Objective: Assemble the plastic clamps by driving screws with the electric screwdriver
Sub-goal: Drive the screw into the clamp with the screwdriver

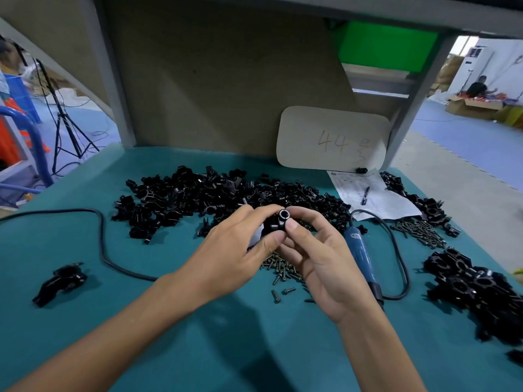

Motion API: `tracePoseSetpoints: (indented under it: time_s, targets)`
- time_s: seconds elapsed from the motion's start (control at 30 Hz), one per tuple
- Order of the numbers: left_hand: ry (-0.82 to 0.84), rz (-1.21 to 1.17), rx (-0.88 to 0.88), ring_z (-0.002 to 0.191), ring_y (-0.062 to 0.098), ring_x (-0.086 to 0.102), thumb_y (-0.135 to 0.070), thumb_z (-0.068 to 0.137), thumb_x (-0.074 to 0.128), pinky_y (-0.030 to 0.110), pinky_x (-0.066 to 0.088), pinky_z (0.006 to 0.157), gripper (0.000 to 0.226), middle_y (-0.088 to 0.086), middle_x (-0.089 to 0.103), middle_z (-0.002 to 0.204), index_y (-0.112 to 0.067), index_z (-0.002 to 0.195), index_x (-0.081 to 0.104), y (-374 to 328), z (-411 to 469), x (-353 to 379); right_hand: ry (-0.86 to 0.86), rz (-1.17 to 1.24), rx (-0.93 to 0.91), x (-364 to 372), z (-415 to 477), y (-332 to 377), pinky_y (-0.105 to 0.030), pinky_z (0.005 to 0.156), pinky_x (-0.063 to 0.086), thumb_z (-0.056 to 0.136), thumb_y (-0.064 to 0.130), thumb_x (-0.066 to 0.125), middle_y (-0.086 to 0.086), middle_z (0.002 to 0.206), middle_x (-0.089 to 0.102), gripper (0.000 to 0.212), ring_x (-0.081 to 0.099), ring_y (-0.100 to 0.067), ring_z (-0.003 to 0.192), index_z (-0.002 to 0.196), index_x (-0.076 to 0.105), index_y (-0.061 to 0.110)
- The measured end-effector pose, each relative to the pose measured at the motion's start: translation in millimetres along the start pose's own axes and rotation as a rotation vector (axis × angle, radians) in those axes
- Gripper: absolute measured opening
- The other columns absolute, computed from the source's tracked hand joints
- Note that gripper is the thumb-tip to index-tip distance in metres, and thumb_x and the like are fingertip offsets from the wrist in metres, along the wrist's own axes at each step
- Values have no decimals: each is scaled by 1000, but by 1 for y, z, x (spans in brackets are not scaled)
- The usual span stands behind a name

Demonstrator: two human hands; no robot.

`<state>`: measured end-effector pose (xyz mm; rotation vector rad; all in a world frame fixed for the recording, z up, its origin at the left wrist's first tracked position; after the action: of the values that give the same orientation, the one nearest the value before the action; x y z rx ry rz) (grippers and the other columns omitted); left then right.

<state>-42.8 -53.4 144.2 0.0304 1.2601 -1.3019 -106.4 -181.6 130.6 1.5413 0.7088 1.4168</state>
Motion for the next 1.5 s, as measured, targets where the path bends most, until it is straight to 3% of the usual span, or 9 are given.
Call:
tracePoseSetpoints:
  time_s: [0.1, 0.4, 0.73, 1.0, 1.5]
  targets:
    - [56, -8, 6, 96, 4, 54, -57, 101, 40, 24, 46, 82, 45, -16, 47, 102, -50, 145, 33, -2, 2, 1, -19, 3, 13, -1, 0, 1, -26, 81, 58, 82, 21, 76, -19, 104, 60, 41, 69, -19, 89, 119, 64, 7]
    - [42, 88, 33, 99, 11, 58, -70, 96, 27, 42, 51, 85, 46, -14, 52, 111, -53, 139, 30, -10, 1, -5, -2, 14, -2, 4, -2, 7, -22, 75, 58, 79, 22, 77, -11, 95, 72, 31, 72, -15, 82, 106, 69, 10]
    - [81, 80, 11, 99, 15, 58, -71, 95, 23, 46, 51, 85, 51, -14, 49, 111, -55, 143, 25, -18, 4, -8, 6, 5, -17, 7, -3, 13, -24, 77, 59, 74, 25, 80, -6, 90, 73, 26, 72, -14, 83, 97, 73, 14]
    - [106, 9, 2, 104, 14, 57, -67, 97, 28, 45, 51, 87, 42, -14, 50, 119, -53, 137, 31, -18, 3, -4, -1, -4, 2, 6, -1, 13, -26, 78, 59, 72, 24, 81, -10, 94, 70, 36, 72, -15, 82, 102, 68, 10]
    - [104, 82, -16, 94, 11, 54, -64, 99, 25, 41, 50, 82, 46, -15, 50, 112, -44, 139, 32, -17, -1, 2, -14, 23, 67, -1, -1, -1, -26, 77, 59, 71, 24, 83, -7, 85, 69, 37, 71, -17, 80, 97, 60, 11]
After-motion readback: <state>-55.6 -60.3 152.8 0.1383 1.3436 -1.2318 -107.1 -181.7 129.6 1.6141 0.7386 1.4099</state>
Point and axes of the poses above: each hand's wrist, its own z-axis towards the middle knuckle, its own x-axis out of the palm, y = z × x, the point moved 7 cm from there along z, towards the middle knuckle
